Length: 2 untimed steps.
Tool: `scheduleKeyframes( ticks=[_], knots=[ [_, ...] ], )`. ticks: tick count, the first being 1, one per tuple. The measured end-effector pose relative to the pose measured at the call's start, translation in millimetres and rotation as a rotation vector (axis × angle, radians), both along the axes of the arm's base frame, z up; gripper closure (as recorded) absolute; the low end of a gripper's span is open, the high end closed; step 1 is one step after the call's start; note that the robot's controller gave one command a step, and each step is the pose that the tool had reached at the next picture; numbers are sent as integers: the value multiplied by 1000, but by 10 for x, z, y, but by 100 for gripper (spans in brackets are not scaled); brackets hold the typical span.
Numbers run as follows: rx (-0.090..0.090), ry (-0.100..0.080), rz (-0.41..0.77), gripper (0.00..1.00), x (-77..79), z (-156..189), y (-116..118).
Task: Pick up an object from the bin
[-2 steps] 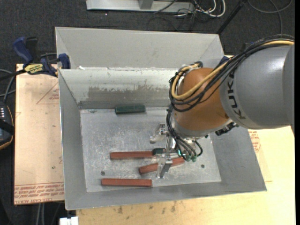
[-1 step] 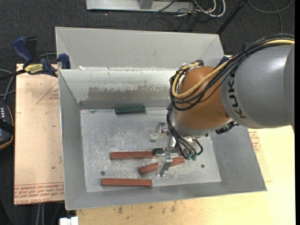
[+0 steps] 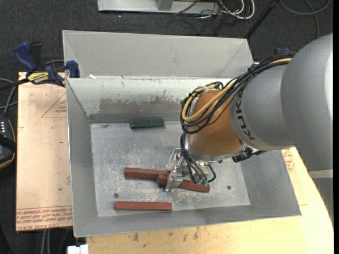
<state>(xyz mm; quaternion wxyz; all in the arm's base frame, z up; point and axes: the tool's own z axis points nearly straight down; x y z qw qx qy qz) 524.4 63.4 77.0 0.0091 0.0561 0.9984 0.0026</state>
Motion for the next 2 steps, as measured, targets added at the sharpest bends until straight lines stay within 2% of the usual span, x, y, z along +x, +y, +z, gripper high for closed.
scheduleKeyframes(
  ticks=[1, 2],
  knots=[
    [0, 0, -1, 100, 0, 0, 0],
    [-3, 15, -20, 100, 59, 1586, 84]
  ],
)
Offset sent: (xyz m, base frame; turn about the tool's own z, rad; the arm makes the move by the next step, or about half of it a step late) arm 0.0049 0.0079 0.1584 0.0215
